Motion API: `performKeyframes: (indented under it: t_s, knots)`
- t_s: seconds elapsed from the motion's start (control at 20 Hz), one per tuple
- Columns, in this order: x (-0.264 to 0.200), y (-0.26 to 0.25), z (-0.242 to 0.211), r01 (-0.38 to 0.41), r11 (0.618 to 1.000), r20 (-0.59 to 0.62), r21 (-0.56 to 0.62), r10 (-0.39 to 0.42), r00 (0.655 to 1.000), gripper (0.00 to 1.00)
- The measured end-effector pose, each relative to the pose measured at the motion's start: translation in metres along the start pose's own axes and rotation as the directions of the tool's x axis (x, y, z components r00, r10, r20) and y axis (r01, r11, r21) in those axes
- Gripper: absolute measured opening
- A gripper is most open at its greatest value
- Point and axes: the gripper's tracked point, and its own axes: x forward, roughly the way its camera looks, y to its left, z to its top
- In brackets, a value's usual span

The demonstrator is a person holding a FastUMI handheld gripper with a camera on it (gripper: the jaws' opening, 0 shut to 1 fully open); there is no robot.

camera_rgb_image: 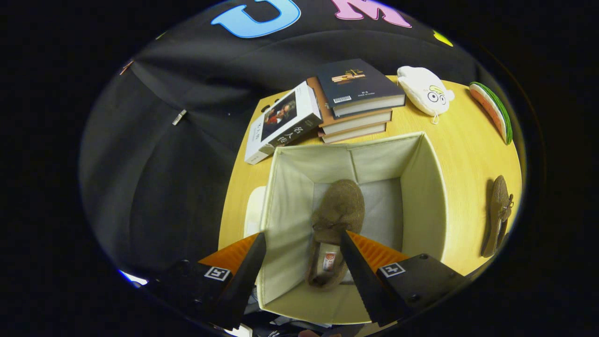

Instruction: Open the storage box then place both shoes into the box .Put the left shoe in first, then the right shoe, with the right side of both shoes facing outward in a uniform manner.

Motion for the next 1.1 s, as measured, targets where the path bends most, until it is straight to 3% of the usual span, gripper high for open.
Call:
performKeyframes:
  t_s: [0.3,0.55,0.8,1.1]
  knots:
    - [-0.046,-0.01,0.025,-0.038,0.998,0.104,-0.046,0.043,0.994,0.99]
    - [-0.1,-0.05,0.055,-0.031,0.994,0.21,-0.105,0.053,0.976,0.98]
    - [-0.156,-0.126,0.081,0.029,0.988,0.317,-0.15,0.021,0.948,0.98]
    - [-0.204,-0.263,0.07,0.169,0.97,0.326,-0.173,-0.105,0.939,0.98]
